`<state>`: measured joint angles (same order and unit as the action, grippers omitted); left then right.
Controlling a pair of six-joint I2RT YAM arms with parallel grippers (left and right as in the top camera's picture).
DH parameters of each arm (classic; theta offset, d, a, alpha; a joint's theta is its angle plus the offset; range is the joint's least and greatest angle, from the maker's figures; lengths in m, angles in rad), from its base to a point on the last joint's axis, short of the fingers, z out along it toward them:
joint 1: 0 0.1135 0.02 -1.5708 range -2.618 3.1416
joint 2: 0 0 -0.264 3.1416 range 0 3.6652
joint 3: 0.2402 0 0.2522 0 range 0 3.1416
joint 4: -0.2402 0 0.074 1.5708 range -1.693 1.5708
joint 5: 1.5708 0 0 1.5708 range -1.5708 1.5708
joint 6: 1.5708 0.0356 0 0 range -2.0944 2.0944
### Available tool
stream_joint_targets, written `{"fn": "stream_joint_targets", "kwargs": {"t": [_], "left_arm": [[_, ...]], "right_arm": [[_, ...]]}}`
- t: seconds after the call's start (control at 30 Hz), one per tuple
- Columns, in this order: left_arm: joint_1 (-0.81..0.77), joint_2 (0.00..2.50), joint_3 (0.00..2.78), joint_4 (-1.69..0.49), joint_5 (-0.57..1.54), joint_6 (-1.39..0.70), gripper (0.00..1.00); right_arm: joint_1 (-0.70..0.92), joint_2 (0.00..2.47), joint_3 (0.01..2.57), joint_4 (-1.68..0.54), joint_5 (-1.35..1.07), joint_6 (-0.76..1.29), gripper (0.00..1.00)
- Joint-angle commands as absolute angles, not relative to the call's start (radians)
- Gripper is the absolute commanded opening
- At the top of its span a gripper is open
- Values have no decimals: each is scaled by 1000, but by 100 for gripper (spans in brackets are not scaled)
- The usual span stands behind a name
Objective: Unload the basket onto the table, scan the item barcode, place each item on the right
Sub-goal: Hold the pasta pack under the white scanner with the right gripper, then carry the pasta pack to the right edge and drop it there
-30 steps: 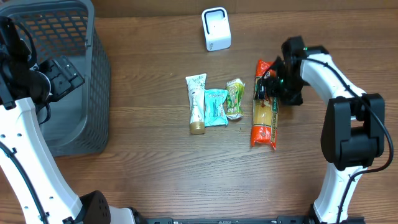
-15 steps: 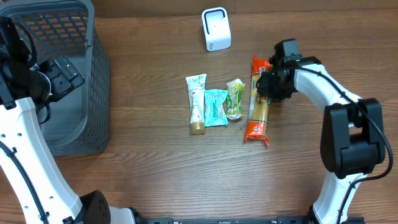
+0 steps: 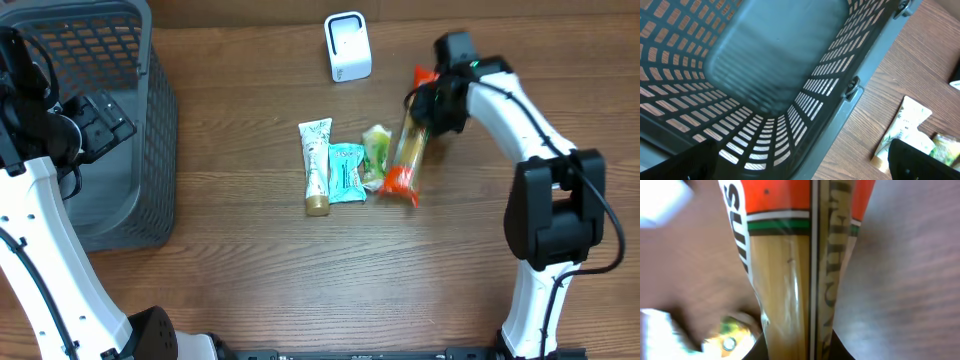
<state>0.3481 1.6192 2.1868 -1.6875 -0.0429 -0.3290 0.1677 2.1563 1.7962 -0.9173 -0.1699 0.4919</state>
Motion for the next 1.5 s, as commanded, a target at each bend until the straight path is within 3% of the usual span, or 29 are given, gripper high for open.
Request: {"fn": "stream_joint_targets", "kwargs": {"t": [0.0,0.37,0.67,0.83,0.97,1.23,1.47], "left_arm": [[346,1623,2193,-1689,-56,-310,100],[346,1623,2193,-1689,-56,-310,100],[346,1623,2193,-1689,-55,-310,100],[346,1623,2193,-1689,-55,-310,100],[347,1623,2193,-1689,-56,-310,100],[346,1623,2193,-1689,-56,-310,100],[346,1623,2193,-1689,-56,-310,100]], "right_arm": [[152,2123,1896,-833,-312,720,4],[186,2159,1892,-446,-262,1245,4],[250,2302,1892,-75,-185,1444,4],[289,2355,1892,80,-96,1430,4],[301,2356,1900,106,-7,1277,4],[286,2354,1977,83,-1,1096,4],[222,2315,2155,-81,-1,1017,4]]}}
